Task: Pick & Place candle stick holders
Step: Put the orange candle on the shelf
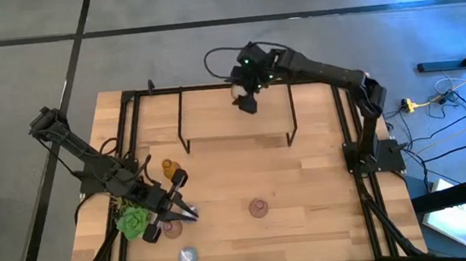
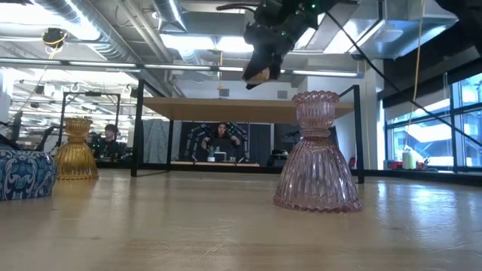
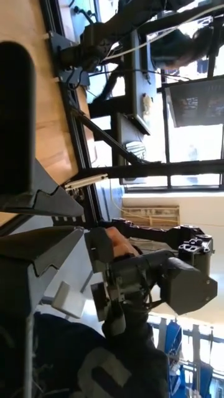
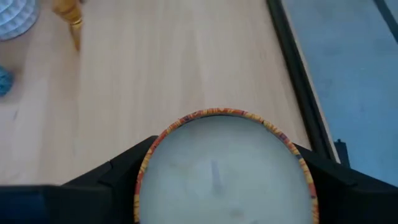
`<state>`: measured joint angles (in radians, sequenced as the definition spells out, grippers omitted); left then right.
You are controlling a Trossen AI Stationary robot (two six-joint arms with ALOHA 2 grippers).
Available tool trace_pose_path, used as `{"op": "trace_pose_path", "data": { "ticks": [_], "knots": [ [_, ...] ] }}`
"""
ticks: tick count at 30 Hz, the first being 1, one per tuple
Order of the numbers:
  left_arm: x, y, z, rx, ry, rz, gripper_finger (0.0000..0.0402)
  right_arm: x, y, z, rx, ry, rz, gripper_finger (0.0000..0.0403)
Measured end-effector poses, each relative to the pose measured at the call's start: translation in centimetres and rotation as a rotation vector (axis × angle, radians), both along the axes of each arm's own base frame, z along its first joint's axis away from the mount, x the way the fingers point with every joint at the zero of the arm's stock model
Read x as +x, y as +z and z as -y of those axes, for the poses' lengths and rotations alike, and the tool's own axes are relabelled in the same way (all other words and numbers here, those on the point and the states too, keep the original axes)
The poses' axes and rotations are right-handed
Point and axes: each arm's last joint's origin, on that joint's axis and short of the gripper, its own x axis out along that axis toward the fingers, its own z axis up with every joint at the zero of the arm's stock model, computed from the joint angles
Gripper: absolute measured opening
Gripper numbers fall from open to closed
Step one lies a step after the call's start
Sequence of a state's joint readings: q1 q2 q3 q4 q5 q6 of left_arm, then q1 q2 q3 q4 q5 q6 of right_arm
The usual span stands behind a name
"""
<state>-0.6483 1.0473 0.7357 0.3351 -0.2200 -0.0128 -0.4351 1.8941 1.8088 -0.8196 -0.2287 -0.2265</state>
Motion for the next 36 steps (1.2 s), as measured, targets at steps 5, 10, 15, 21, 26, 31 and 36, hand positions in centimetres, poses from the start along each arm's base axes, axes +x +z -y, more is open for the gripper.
{"op": "trace_pose_path", "data": {
  "ticks": [5, 10, 15, 21, 26, 31, 36],
  "knots": [
    [0.0, 0.1, 0.0, 0.001, 0.003, 0.008, 0.0031, 1.0, -0.8, -0.7, -0.049, -0.006, -0.021, 0.0294],
    [0.0, 0.1, 0.0, 0.003, 0.003, 0.010, 0.0031, 2.6, -1.9, -1.0, -0.027, 0.036, 0.031, 0.0294],
    [0.0, 0.1, 0.0, -0.001, -0.002, 0.008, 0.0031, 2.9, -2.6, -0.2, -0.033, 0.008, 0.032, 0.0294],
    [0.0, 0.1, 0.0, -0.003, -0.006, 0.006, 0.0031, 2.4, -3.2, 1.1, -0.009, -0.057, -0.002, 0.0294],
    [0.0, 0.1, 0.0, -0.004, -0.006, 0.006, 0.0031, 2.4, -4.0, 1.2, 0.022, -0.065, -0.041, 0.0294],
    [0.0, 0.1, 0.0, -0.005, -0.006, 0.008, 0.0031, 2.6, -4.8, 1.2, 0.031, -0.062, -0.063, 0.0299],
    [0.0, 0.1, 0.0, -0.005, -0.005, 0.008, 0.0031, 2.8, -4.7, 1.3, -0.003, -0.081, -0.054, 0.0303]
  ]
}}
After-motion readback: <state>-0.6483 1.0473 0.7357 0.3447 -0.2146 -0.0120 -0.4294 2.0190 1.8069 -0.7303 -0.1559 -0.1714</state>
